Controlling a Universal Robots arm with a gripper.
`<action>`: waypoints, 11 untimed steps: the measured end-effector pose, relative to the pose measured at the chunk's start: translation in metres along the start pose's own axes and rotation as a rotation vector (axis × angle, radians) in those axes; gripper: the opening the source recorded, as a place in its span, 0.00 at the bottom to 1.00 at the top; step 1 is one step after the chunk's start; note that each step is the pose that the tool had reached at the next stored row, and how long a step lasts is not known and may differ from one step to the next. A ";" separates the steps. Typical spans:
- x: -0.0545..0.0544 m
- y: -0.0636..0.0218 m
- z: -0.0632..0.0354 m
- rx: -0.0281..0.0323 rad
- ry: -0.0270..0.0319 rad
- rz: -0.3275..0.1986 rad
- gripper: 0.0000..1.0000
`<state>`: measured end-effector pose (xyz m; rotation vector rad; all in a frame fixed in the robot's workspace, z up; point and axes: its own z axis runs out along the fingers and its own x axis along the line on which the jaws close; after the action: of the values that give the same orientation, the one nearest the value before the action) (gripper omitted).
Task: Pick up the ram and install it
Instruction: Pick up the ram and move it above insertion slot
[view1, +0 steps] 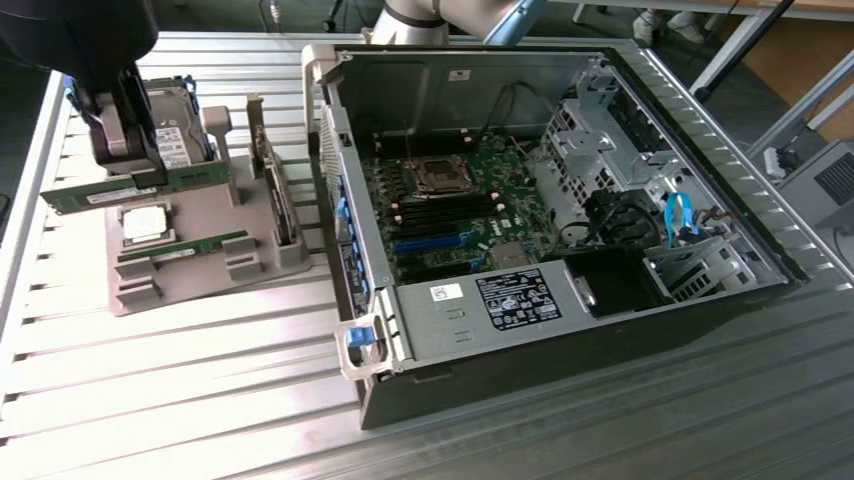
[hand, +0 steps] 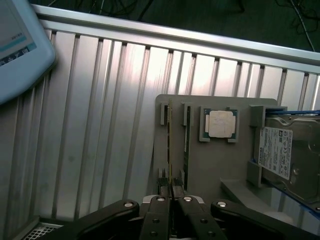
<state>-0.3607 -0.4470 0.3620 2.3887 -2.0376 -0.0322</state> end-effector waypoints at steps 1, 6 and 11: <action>0.000 0.0000 -0.0005 0.0000 0.0000 0.000 0.11; 0.000 0.0000 -0.0026 -0.0001 0.0001 0.000 0.11; 0.000 0.0001 -0.0058 -0.0001 0.0001 0.000 0.11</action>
<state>-0.3606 -0.4469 0.3678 2.3886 -2.0376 -0.0322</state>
